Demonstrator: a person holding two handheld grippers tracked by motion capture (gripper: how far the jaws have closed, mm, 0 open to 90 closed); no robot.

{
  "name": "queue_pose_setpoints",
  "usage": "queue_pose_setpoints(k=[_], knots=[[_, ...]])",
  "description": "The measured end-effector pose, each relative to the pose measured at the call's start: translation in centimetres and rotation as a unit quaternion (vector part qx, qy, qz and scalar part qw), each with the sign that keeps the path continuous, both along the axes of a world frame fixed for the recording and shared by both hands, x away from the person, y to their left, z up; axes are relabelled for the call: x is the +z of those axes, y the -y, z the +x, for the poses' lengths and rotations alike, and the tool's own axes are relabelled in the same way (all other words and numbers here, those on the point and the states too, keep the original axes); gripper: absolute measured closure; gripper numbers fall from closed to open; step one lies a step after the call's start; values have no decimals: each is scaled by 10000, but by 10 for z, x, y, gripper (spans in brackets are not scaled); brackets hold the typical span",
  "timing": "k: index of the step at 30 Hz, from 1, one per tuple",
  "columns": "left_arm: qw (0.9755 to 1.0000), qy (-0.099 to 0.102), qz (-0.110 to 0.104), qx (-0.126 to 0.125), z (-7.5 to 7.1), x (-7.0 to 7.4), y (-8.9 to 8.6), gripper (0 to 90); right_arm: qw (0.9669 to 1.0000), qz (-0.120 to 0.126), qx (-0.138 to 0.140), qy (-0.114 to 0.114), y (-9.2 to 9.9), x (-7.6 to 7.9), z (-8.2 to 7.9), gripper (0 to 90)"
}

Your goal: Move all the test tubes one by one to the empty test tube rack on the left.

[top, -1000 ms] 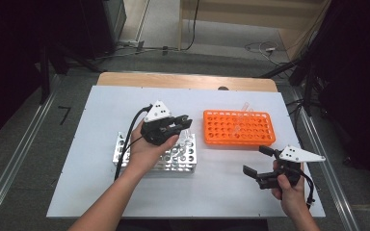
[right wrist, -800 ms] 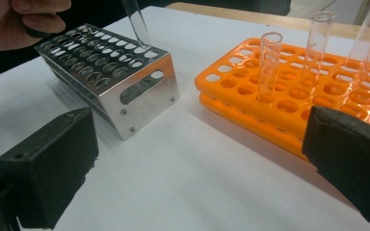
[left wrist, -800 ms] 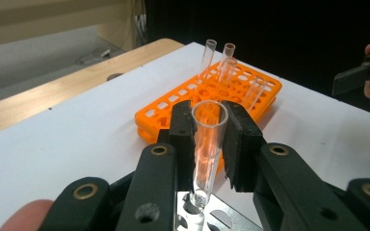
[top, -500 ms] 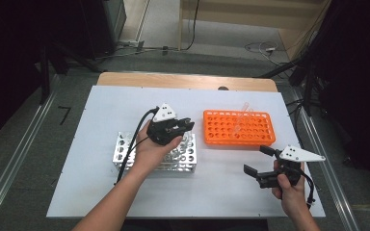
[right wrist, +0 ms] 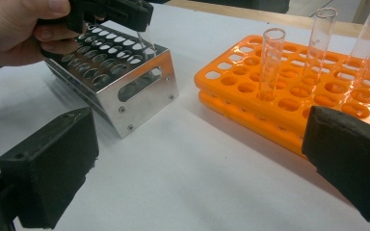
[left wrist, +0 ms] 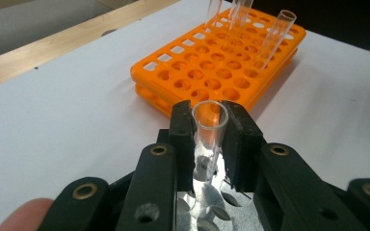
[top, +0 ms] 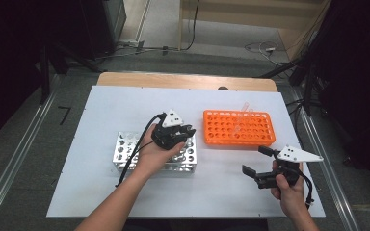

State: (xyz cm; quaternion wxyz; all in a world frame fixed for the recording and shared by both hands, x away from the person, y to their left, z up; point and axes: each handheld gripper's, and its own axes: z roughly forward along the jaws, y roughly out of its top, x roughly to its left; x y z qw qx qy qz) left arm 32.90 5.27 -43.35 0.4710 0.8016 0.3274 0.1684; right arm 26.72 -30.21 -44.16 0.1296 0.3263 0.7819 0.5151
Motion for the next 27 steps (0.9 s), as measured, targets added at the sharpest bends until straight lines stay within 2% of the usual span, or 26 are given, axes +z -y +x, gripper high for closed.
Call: queue_pose_setpoints(k=[4, 7, 10, 19, 23, 27], knots=[[9998, -64, 169, 14, 1, -1, 2, 756, 10000, 5, 9, -18, -1, -1, 0, 0], [9998, -100, 142, 63, 1, -1, 2, 748, 10000, -23, 22, -25, -3, -2, 0, 0], [9998, -118, 115, 136, 1, -1, 1, 663, 10000, -37, 31, -34, -4, -2, 0, 0], [9988, -112, -399, 252, -10, 6, -15, 416, 10000, 8, 17, -65, -3, -1, 1, 0], [9971, -120, -677, 315, -20, 7, -27, 299, 10000, -11, 14, -55, -4, -1, 2, 0], [9968, -54, -726, 327, -31, 8, -37, 203, 10000, -21, 24, -39, -6, 0, 3, 0]])
